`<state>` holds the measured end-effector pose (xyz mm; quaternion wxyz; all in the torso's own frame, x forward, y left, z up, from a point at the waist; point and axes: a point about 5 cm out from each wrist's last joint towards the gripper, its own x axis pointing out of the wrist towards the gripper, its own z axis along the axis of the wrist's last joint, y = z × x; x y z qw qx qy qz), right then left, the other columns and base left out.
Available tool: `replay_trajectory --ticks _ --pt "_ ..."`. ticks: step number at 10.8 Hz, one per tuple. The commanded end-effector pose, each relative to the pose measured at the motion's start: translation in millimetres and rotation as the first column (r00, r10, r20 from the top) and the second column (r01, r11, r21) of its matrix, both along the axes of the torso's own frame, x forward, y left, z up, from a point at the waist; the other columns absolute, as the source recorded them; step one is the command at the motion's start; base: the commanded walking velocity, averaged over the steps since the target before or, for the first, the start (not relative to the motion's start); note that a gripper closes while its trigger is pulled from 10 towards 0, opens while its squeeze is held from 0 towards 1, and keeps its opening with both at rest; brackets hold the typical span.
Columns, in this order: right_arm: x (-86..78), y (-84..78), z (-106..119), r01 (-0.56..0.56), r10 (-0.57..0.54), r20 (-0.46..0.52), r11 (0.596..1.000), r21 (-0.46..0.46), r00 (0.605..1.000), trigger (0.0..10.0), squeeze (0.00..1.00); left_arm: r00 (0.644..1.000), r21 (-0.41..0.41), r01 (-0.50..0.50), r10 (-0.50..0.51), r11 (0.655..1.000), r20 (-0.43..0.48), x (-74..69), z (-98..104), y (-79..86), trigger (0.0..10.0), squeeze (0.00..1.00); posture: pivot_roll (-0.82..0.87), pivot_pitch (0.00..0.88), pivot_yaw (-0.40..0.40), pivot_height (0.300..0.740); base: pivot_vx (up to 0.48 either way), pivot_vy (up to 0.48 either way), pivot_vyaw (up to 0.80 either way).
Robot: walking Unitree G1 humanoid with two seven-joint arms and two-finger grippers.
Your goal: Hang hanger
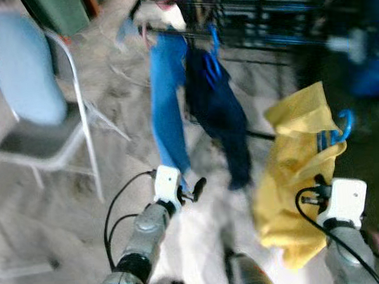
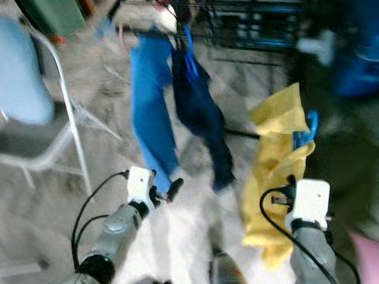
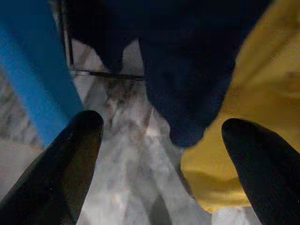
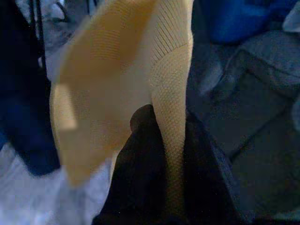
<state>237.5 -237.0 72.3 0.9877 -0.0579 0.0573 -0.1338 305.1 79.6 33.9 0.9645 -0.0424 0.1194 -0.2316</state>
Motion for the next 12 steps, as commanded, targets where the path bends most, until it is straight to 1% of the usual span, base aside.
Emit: replay_trajectory --ticks 1,2,3,4,5,6,7,8,9,10,12 --pt "-0.1 4.1 2 -0.004 0.004 0.017 1.0 0.005 1.0 10.0 0.0 0.999 0.015 -0.024 0.025 1.0 -0.031 -5.2 -9 11.2 10.0 0.0 -0.25 0.137 0.074 0.74 -0.345 0.0 0.0" --pt "0.3 9.3 -5 -0.008 0.008 0.0 1.0 0.026 1.0 10.0 0.0 0.999 0.036 -0.013 0.014 0.999 -0.032 -6.1 -12 16.1 10.0 0.0 -0.23 0.08 0.06 0.74 0.0 0.0 0.0" --pt "3.0 14.9 -14 -0.033 0.034 -0.025 0.998 0.046 0.999 10.0 0.0 0.998 0.023 -0.029 0.03 0.999 -0.048 -4.2 -12 19.0 10.0 0.0 -0.22 0.046 0.049 0.74 0.0 0.0 0.0" --pt "7.8 18.3 -21 -0.054 0.057 -0.053 0.996 0.069 0.997 10.0 0.0 0.997 0.003 -0.07 0.07 0.998 -0.026 1.3 -6 19.7 10.0 0.0 -0.2 0.027 0.035 0.74 0.0 0.0 0.0" --pt "18.4 27.0 -20 -0.111 0.115 -0.061 0.991 0.072 0.991 10.0 0.0 0.992 -0.035 -0.125 0.125 0.992 -0.012 7.6 0 20.5 10.0 0.0 -0.18 0.02 0.003 0.74 0.0 0.0 0.0" --pt "32.3 31.5 -16 -0.153 0.156 -0.053 0.986 0.061 0.986 10.0 0.0 0.986 -0.043 -0.169 0.169 0.985 -0.016 7.8 -1 22.4 10.0 0.0 -0.15 0.016 -0.015 0.74 0.0 0.0 0.0" --pt "39.2 30.6 -13 -0.161 0.163 -0.042 0.985 0.057 0.986 10.0 0.0 0.98 -0.063 -0.198 0.197 0.978 -0.027 6.0 -3 26.5 10.0 0.0 -0.13 0.021 -0.013 0.74 0.0 0.0 0.0" --pt "42.5 29.1 -11 -0.152 0.154 -0.029 0.986 0.065 0.988 10.0 0.0 0.98 -0.048 -0.196 0.194 0.979 -0.037 0.9 -8 30.3 10.0 0.0 -0.13 0.032 -0.004 0.74 0.0 0.0 0.0" --pt "41.7 29.1 -12 -0.139 0.141 -0.023 0.987 0.082 0.99 10.0 0.0 0.982 -0.026 -0.184 0.183 0.983 -0.052 -2.9 -13 32.4 10.0 0.0 -0.14 0.041 0.006 0.74 0.0 0.0 0.0" --pt "36.0 31.5 -17 -0.124 0.127 -0.027 0.987 0.099 0.991 10.0 0.0 0.986 -0.025 -0.161 0.16 0.987 -0.055 -4.3 -14 32.8 10.0 0.0 -0.15 0.06 0.023 0.74 0.0 0.24 0.0" --pt "24.4 34.6 -24 -0.1 0.105 -0.037 0.988 0.118 0.994 10.0 0.0 0.99 -0.017 -0.131 0.13 0.991 -0.051 -5.4 -14 31.7 10.0 0.0 -0.16 0.091 0.044 0.74 0.0 0.433 0.0"
